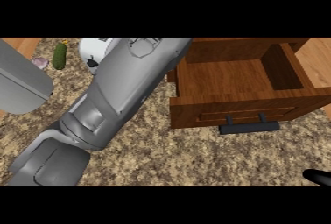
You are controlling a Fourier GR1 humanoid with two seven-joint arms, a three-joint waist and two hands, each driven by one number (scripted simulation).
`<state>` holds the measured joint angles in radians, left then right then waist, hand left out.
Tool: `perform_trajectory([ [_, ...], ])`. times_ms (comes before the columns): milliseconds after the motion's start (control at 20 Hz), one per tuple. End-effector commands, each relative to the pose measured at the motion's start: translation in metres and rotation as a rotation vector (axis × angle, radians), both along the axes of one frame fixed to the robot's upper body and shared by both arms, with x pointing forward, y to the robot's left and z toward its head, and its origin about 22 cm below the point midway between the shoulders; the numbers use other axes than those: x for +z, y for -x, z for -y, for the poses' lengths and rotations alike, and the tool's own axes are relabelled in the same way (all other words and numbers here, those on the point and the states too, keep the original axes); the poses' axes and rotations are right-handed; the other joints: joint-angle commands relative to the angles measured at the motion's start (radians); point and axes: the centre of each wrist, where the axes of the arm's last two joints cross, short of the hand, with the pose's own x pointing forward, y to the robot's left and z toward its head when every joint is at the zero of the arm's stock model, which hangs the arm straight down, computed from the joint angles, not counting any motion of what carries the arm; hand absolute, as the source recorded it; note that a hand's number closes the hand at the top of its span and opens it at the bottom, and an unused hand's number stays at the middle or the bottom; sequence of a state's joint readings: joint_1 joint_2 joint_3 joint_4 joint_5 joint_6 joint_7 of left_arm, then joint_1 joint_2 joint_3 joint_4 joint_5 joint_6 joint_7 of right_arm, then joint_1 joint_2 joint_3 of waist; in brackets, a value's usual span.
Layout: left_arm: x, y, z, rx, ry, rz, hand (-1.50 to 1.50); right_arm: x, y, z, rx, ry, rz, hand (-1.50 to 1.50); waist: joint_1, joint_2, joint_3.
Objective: Pick up the can, place it into the drawer and close the drawer
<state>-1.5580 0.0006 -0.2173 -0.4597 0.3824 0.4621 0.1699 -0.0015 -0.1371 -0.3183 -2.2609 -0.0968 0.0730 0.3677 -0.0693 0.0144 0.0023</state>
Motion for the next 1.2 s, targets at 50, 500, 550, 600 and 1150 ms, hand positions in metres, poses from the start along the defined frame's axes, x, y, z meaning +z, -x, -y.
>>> perform_trajectory([
  [50, -0.003, -0.003, 0.003, 0.063, -0.036, 0.041, 1.5, -0.001, -0.004, 0.003, 0.033, -0.004, 0.003, -1.5, -0.031, 0.008, 0.002],
  [500, -0.009, -0.007, 0.002, 0.188, -0.041, 0.053, -1.5, 0.002, -0.007, -0.005, 0.053, 0.021, 0.004, -1.5, -0.029, 0.008, 0.001],
  [550, -0.02, -0.006, 0.001, 0.194, -0.043, 0.042, -1.5, 0.012, -0.017, -0.003, 0.028, 0.018, 0.004, -1.5, -0.04, 0.01, 0.001],
  [600, 0.007, -0.004, 0.008, 0.175, -0.029, 0.054, -1.5, 0.011, -0.01, -0.01, 0.009, 0.066, 0.042, -1.5, -0.03, 0.012, 0.001],
  [1150, -0.003, -0.004, 0.005, 0.181, 0.061, 0.042, -1.5, 0.029, -0.039, -0.023, 0.053, 0.398, 0.119, -1.5, -0.025, 0.019, 0.0],
])
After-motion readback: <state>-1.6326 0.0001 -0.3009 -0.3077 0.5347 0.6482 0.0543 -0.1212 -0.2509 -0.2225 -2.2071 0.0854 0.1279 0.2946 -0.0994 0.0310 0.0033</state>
